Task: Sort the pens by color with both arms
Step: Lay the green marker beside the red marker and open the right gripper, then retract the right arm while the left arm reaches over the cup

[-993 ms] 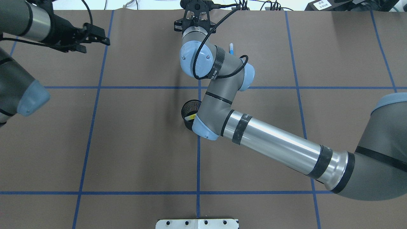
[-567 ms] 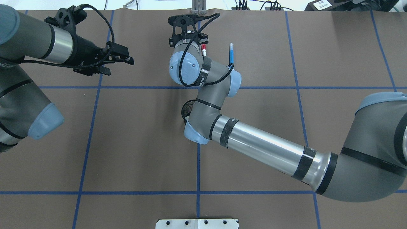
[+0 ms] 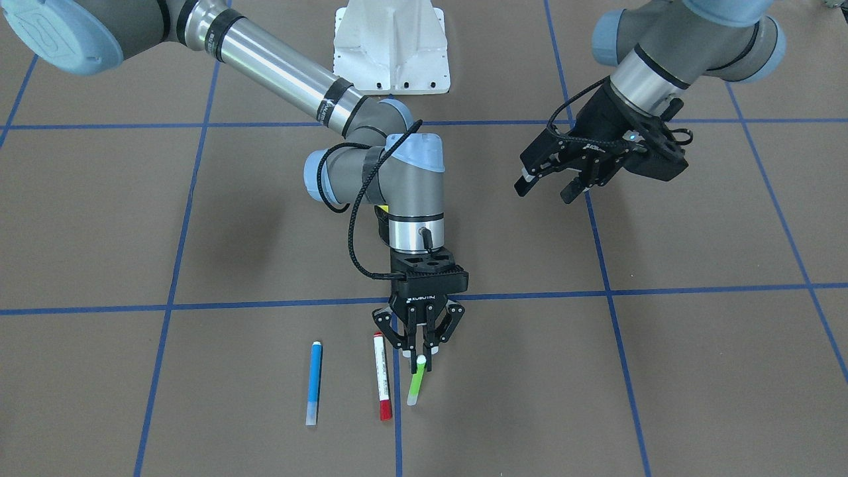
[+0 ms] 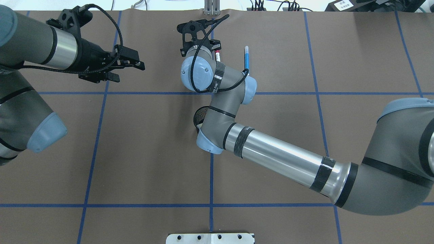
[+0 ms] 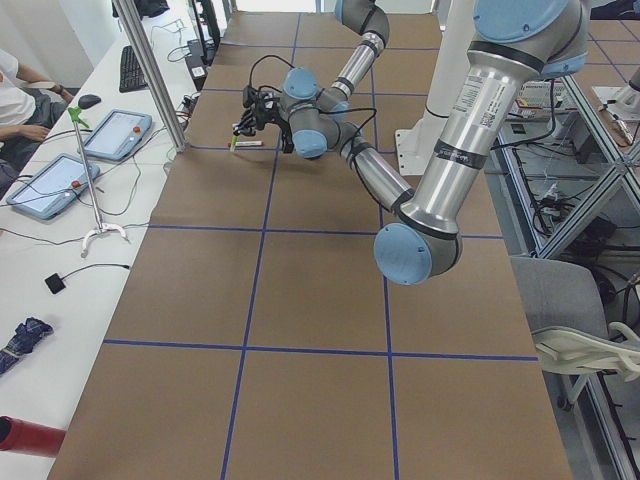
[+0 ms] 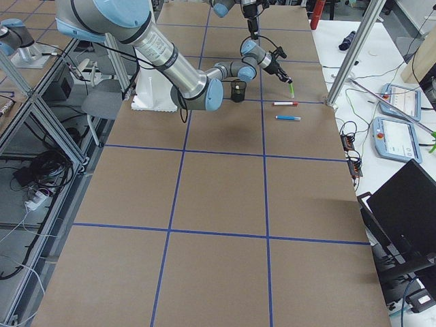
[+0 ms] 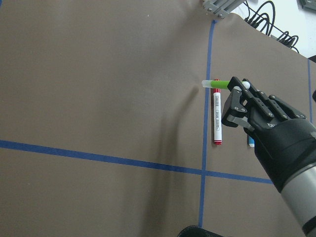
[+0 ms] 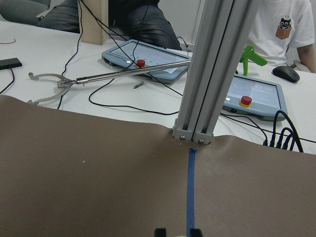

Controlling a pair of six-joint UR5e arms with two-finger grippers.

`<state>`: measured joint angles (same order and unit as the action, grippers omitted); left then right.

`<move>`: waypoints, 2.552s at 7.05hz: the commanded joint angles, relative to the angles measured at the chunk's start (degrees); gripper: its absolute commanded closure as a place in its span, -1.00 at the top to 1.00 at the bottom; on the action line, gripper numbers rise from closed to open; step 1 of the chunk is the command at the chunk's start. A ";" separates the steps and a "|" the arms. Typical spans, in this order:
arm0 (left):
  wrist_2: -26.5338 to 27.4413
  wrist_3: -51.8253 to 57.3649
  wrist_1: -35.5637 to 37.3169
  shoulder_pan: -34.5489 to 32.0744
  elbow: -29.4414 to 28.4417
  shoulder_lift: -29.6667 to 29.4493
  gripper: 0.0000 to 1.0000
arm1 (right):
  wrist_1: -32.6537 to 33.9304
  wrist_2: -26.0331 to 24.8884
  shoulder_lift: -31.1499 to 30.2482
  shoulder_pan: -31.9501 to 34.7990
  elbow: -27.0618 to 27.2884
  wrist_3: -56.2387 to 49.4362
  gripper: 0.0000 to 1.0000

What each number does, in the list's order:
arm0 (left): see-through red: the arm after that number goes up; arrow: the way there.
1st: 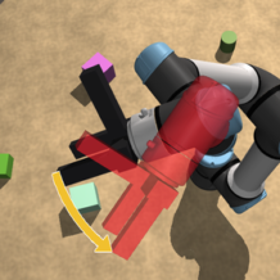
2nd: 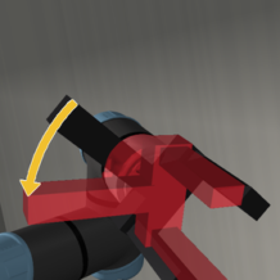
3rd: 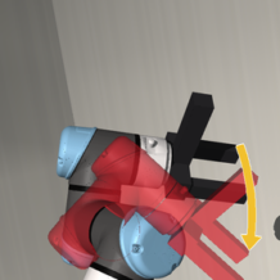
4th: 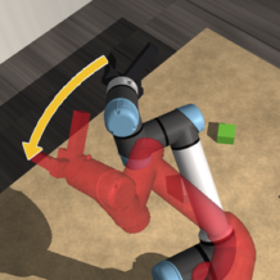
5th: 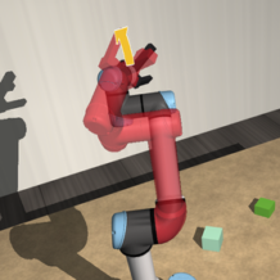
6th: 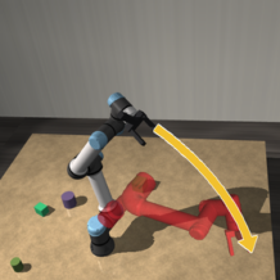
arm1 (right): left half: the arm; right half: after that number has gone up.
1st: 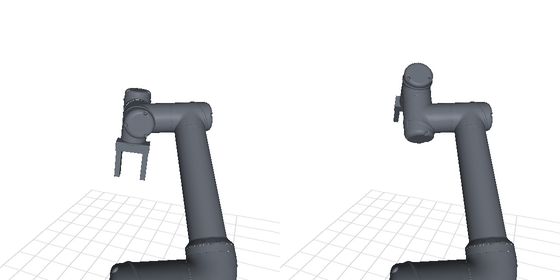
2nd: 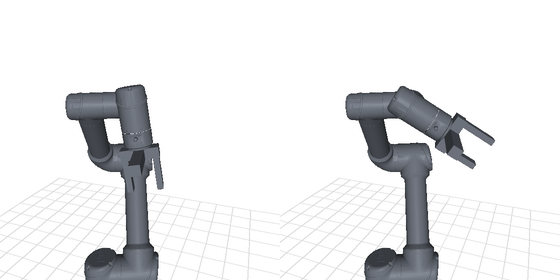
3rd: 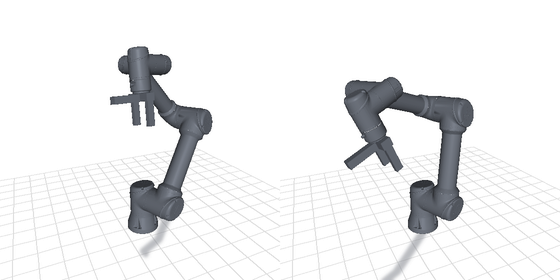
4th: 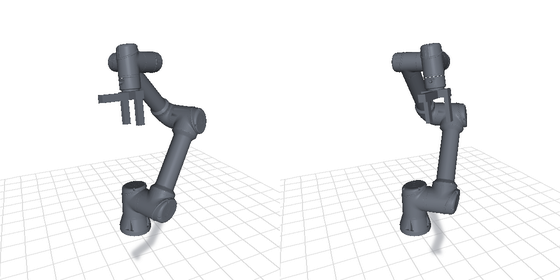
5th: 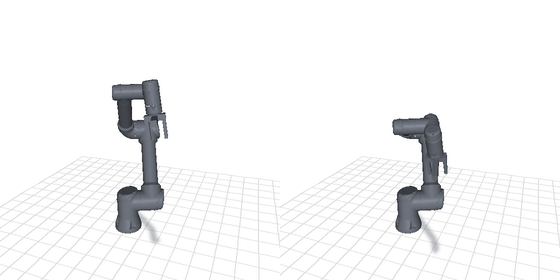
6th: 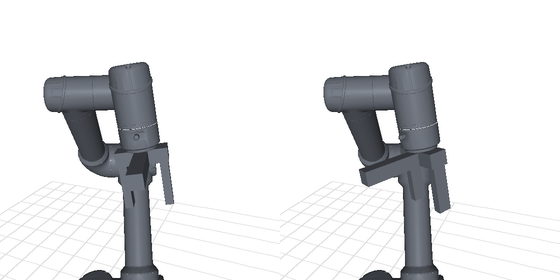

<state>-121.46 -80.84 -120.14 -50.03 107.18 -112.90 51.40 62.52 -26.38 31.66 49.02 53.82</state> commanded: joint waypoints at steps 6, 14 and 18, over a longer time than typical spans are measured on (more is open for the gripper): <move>0.17 -0.20 2.81 0.89 0.15 -0.74 1.00 | -1.48 4.18 -9.43 0.07 15.42 -0.91 0.92; 17.87 -13.73 40.72 15.73 -17.39 -35.92 1.00 | 0.19 44.79 -41.29 20.37 41.42 -2.05 0.95; 26.19 -29.23 49.09 19.62 -30.36 -43.55 0.98 | 0.28 44.00 -44.55 20.46 43.53 -1.96 0.96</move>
<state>-95.90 -103.66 -74.43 -30.67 78.04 -155.98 51.60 106.80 -70.44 52.18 92.33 51.85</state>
